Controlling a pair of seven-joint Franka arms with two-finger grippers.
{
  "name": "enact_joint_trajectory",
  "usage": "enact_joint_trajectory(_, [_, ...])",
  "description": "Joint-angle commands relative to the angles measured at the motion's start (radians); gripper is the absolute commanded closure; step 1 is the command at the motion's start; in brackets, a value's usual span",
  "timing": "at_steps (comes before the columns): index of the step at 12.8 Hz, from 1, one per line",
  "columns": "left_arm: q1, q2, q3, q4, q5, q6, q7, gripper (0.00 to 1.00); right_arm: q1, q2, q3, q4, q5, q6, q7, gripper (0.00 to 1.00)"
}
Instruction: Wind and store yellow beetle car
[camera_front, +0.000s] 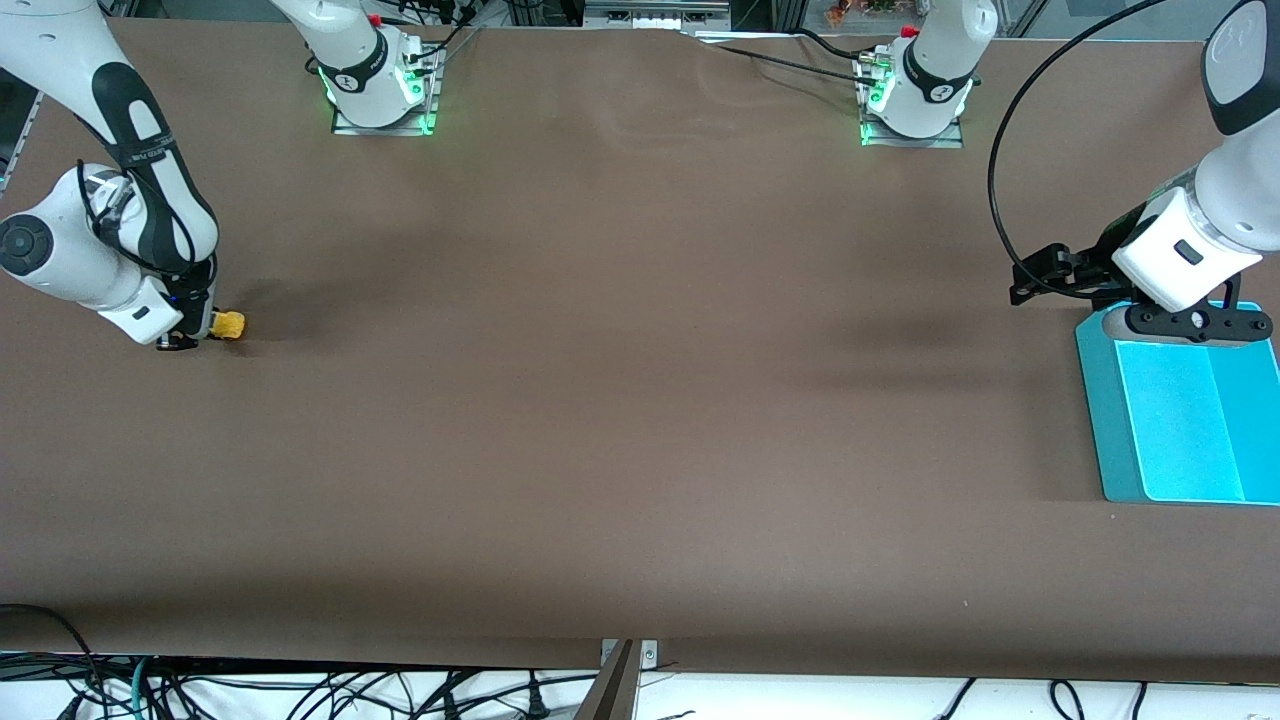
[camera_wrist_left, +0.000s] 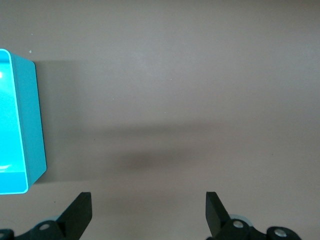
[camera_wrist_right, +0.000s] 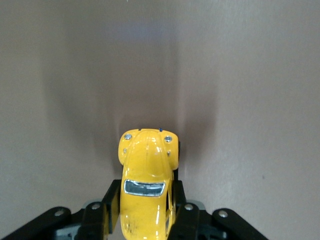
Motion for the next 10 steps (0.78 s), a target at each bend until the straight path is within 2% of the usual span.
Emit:
enact_joint_trajectory(1, [-0.002,0.014,0.0,0.032,-0.017,-0.021,0.019,0.0,-0.026,0.1,-0.027,-0.031,-0.001,0.016,-0.062,0.89])
enact_joint_trajectory(2, [-0.003,0.015,0.0,0.032,-0.017,-0.021,0.019,0.0,-0.026,0.099,-0.027,-0.033,-0.001,0.016,-0.062,0.88])
enact_joint_trajectory(4, [-0.003,0.015,0.0,0.033,-0.017,-0.021,0.019,0.0,-0.025,0.077,-0.025,-0.031,-0.003,0.006,-0.06,0.66])
enact_joint_trajectory(5, [-0.003,0.015,0.0,0.033,-0.017,-0.021,0.019,0.0,-0.025,0.044,-0.019,-0.031,-0.003,0.003,-0.054,0.23])
enact_joint_trajectory(6, [-0.003,0.015,0.0,0.033,-0.017,-0.021,0.019,0.0,-0.025,0.01,-0.001,-0.023,-0.003,-0.016,-0.056,0.0])
enact_joint_trajectory(7, [-0.003,0.015,0.0,0.033,-0.017,-0.021,0.019,0.0,-0.023,-0.011,0.025,-0.004,0.007,-0.073,-0.053,0.0])
enact_joint_trajectory(10, [-0.003,0.015,0.0,0.033,-0.017,-0.021,0.019,0.0,-0.022,-0.054,0.042,0.081,0.005,-0.268,-0.047,0.0])
